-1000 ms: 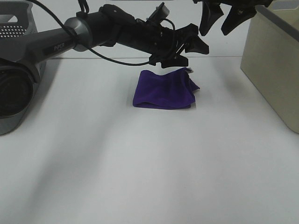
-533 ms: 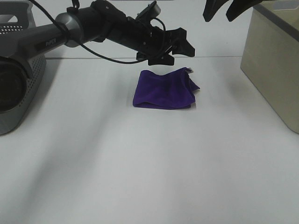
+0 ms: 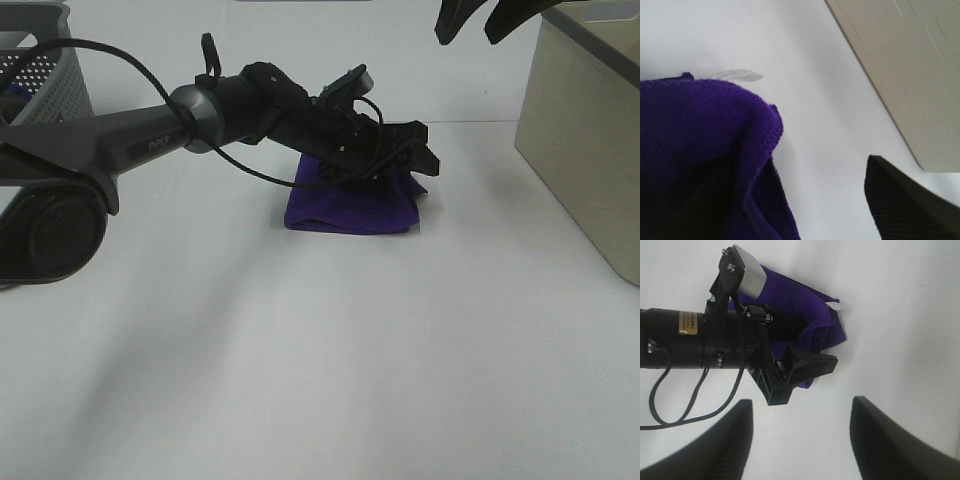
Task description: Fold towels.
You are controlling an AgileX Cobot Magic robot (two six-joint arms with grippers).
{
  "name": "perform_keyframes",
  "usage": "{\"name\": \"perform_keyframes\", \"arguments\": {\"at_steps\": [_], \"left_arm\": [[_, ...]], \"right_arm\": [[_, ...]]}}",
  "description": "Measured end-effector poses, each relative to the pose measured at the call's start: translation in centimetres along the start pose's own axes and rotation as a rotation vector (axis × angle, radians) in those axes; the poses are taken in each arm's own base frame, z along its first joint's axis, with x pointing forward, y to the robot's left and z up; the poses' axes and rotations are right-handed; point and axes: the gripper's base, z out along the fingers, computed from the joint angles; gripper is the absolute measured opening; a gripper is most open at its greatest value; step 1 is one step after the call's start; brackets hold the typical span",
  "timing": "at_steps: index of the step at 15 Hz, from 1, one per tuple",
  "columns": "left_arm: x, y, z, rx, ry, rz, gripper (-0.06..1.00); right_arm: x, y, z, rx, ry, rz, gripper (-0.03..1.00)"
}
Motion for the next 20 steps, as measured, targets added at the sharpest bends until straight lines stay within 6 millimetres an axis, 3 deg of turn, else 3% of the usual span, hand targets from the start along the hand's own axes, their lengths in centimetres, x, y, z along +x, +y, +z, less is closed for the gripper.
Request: {"name": "perform_keyframes", "arguments": {"at_steps": [4,8,11,14,17,20], "left_arm": [[0.6,-0.1,1.2,-0.005,-0.043,-0.004,0.68],[-0.6,-1.6,-0.2,0.044,-0.019,0.072,0.68],[-4.2,-3.2,-4.6,0.095,-0.050,0.161,0.68],[-7.4,-1.9,-10.4,0.073,-0.038,0.200,0.68],[-9.5,-0.3,-16.7,-0.152,0.035,0.241,0.68],[-10.0,-0.2,-20.3,-0.438,0.100,0.240,0.68]], "right_arm": [[0.0,0.0,0.0,0.000,0.000,0.000,0.58],[0.0,0.2,-1.0,0.000,-0.020,-0.003,0.58],[0.1,0.6,-3.7,0.003,-0.076,-0.014,0.58],[0.4,1.0,-6.6,0.011,-0.135,-0.027,0.58],[0.8,1.3,-8.7,0.016,-0.180,-0.035,0.58],[1.0,1.4,-9.9,0.026,-0.204,-0.014,0.59]]}}
